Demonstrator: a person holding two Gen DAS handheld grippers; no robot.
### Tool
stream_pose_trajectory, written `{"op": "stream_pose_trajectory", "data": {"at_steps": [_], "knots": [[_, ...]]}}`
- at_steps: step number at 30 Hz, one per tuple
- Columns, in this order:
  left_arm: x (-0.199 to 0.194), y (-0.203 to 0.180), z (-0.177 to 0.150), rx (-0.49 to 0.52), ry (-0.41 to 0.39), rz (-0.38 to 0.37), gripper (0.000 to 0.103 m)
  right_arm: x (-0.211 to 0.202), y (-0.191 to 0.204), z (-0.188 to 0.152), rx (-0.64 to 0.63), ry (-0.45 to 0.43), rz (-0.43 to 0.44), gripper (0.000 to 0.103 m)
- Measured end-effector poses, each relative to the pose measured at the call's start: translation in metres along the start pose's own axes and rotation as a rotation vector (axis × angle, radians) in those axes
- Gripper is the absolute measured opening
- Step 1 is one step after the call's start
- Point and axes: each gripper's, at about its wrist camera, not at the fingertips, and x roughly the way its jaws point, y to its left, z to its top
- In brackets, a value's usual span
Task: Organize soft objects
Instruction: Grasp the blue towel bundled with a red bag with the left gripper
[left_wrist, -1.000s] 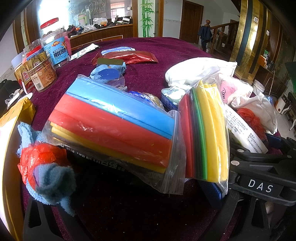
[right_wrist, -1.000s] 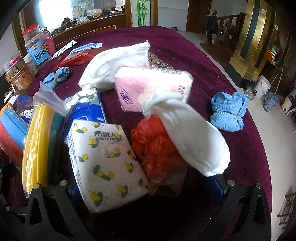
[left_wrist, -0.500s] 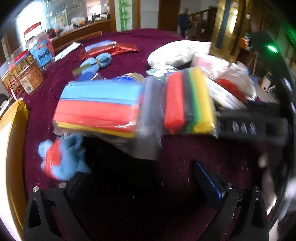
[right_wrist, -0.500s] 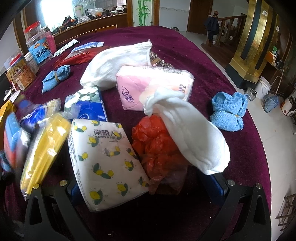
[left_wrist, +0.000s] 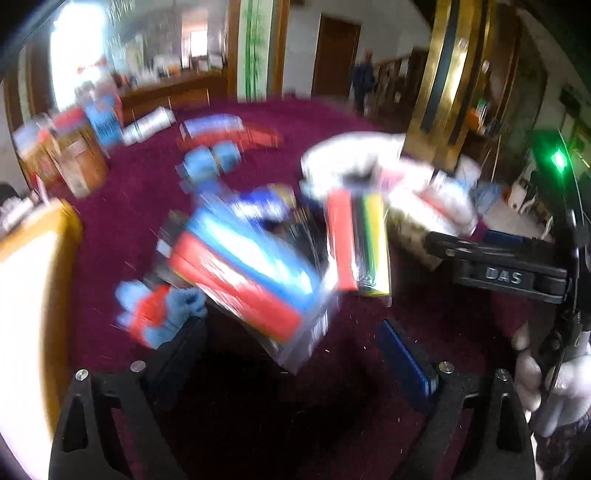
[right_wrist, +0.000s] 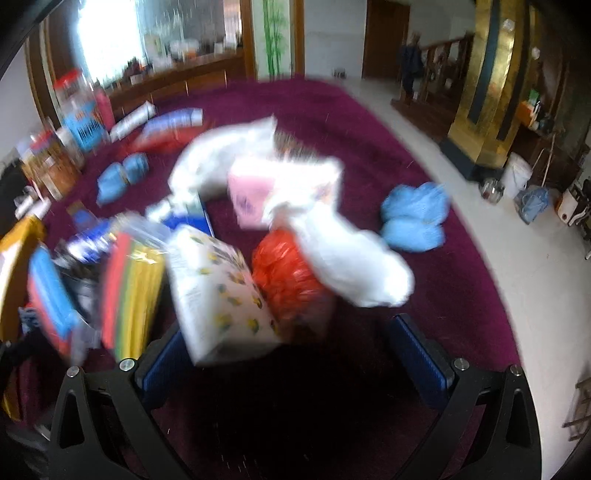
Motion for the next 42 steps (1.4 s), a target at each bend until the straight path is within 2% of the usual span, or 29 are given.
{"op": "stream_pose_trajectory", "data": {"at_steps": [2,4,6,8,10,13,15,18,23,25,27,29,34,36,38,39,42], "knots": [[-0.029,0.010,0.000,0.016,-0.105,0.033,0.096,-0.029,-0.009,-0.006,0.019,-0.122,0.011,0.103],[-0.043,0.022,-0.001,-0.003,-0.143,0.056,0.098,-0.057,-0.016,-0.009,0.030,-0.274,-0.018,0.103],[-0.051,0.036,-0.004,-0.044,-0.148,0.051,0.099,-0.065,-0.020,-0.007,0.039,-0.348,-0.005,0.103],[-0.050,0.043,-0.009,-0.053,-0.131,0.072,0.099,-0.055,-0.025,0.005,0.063,-0.322,0.011,0.103],[-0.046,0.043,-0.015,-0.042,-0.097,0.088,0.099,-0.037,-0.030,0.016,0.100,-0.269,0.082,0.103],[-0.037,0.043,-0.021,-0.045,-0.046,0.094,0.099,-0.016,-0.034,0.019,0.137,-0.232,0.121,0.103],[-0.031,0.044,-0.022,-0.071,-0.036,0.090,0.099,-0.012,-0.032,0.018,0.130,-0.215,0.130,0.103],[-0.019,0.048,-0.018,-0.125,-0.012,0.077,0.099,-0.015,-0.034,0.014,0.128,-0.238,0.115,0.103],[0.000,0.052,-0.013,-0.167,0.018,0.110,0.099,-0.007,-0.039,0.011,0.152,-0.185,0.139,0.103],[0.003,0.059,-0.012,-0.204,0.027,0.098,0.091,-0.005,-0.039,0.012,0.155,-0.180,0.143,0.103],[0.006,0.065,-0.012,-0.234,0.052,0.053,0.063,-0.006,-0.039,0.012,0.150,-0.180,0.142,0.103],[0.008,0.068,-0.013,-0.247,0.072,0.024,0.048,-0.005,-0.037,0.012,0.144,-0.180,0.139,0.103],[0.010,0.063,-0.012,-0.214,0.077,0.071,0.048,-0.004,-0.037,0.012,0.144,-0.172,0.128,0.103],[0.014,0.058,-0.010,-0.181,0.083,0.116,0.054,-0.004,-0.037,0.012,0.144,-0.171,0.126,0.103],[0.019,0.054,-0.010,-0.153,0.088,0.129,0.053,-0.003,-0.037,0.011,0.141,-0.168,0.121,0.103],[0.020,0.053,-0.010,-0.145,0.090,0.132,0.046,-0.003,-0.036,0.011,0.139,-0.167,0.118,0.103],[0.017,0.049,-0.011,-0.119,0.076,0.155,0.042,-0.001,-0.034,0.012,0.134,-0.163,0.109,0.103]]}}
